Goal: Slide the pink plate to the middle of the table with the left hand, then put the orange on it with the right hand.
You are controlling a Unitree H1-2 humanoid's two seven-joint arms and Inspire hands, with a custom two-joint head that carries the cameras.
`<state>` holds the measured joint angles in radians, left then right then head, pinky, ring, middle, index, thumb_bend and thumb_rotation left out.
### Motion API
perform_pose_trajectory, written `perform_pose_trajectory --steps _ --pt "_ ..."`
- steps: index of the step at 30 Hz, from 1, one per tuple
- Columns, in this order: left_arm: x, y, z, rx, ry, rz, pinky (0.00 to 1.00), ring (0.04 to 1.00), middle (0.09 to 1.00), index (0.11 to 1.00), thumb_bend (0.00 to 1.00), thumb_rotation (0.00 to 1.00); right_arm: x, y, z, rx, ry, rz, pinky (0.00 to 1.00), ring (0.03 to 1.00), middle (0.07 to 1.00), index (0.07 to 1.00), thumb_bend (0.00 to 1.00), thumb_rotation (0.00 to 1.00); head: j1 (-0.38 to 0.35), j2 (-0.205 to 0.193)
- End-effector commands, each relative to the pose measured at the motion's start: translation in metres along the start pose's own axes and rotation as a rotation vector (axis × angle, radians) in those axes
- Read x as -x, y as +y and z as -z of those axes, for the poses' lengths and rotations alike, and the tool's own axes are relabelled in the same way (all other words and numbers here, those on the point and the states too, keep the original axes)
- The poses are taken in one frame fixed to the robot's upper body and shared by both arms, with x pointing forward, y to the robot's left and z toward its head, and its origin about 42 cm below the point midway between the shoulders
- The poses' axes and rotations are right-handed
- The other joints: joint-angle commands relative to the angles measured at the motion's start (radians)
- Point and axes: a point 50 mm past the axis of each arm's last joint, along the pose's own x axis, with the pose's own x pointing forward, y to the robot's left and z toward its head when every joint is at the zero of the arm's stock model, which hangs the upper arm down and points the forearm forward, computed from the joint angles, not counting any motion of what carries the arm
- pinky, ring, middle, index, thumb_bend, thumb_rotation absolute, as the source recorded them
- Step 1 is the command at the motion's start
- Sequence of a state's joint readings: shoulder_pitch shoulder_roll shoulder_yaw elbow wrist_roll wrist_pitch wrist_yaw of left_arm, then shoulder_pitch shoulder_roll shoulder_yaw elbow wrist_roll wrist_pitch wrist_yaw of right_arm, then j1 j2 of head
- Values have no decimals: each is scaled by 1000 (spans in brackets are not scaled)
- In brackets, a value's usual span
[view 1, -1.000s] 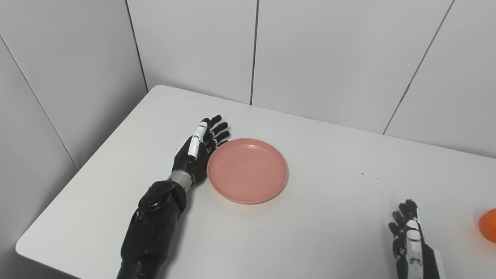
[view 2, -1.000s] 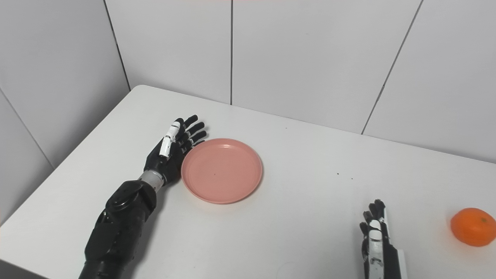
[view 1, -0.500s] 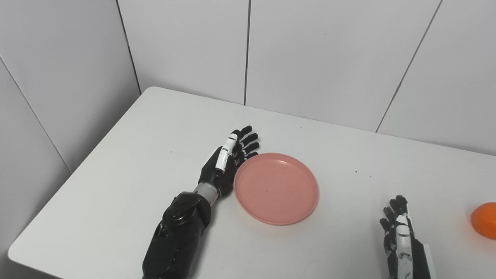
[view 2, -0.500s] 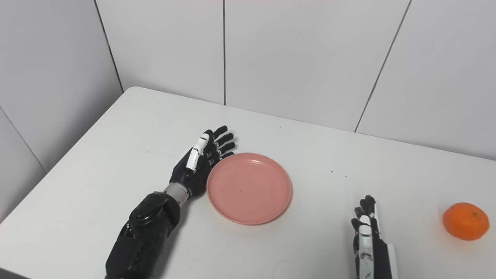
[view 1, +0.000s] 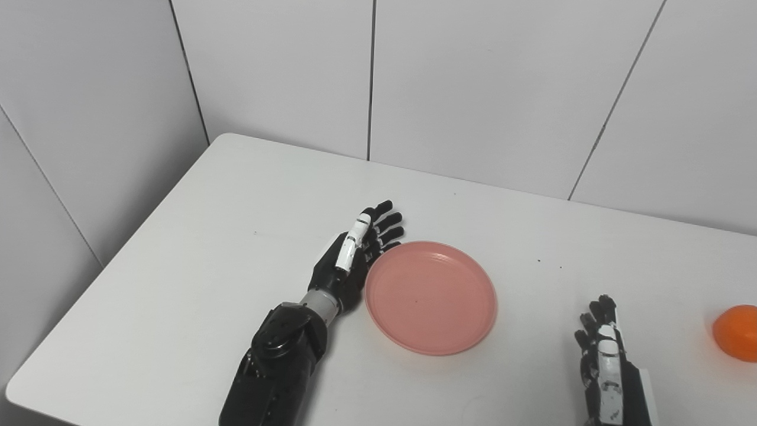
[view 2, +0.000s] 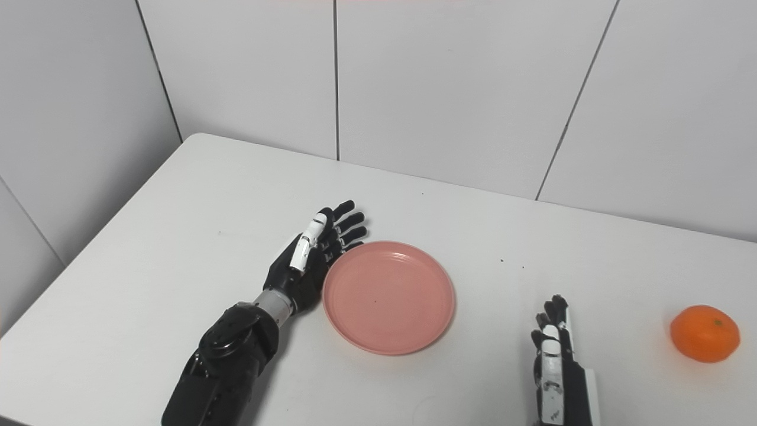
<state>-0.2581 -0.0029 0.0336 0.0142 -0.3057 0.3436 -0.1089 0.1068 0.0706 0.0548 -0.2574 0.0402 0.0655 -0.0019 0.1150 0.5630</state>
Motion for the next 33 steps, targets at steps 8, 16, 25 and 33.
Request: perform_pose_trajectory --steps 8,16,25,33 --pt "8 -22 7 -14 12 30 908 919 926 920 376 1000 -5 11 -12 -1 -55 5 1000 1000 1000 1000 227 1000 -47 21" --pt "14 -34 13 -21 13 45 900 911 919 910 382 1000 -7 15 -13 14 -49 11 1000 1000 1000 1000 239 1000 -72 31" --pt "21 -43 18 -22 17 78 925 926 935 928 385 1000 -9 17 -16 4 -56 24 998 998 1000 1000 247 1000 -95 42" --pt "26 -47 21 -19 28 97 936 936 943 937 384 1000 -10 17 -16 8 -61 24 995 998 1000 1000 253 1000 -112 47"
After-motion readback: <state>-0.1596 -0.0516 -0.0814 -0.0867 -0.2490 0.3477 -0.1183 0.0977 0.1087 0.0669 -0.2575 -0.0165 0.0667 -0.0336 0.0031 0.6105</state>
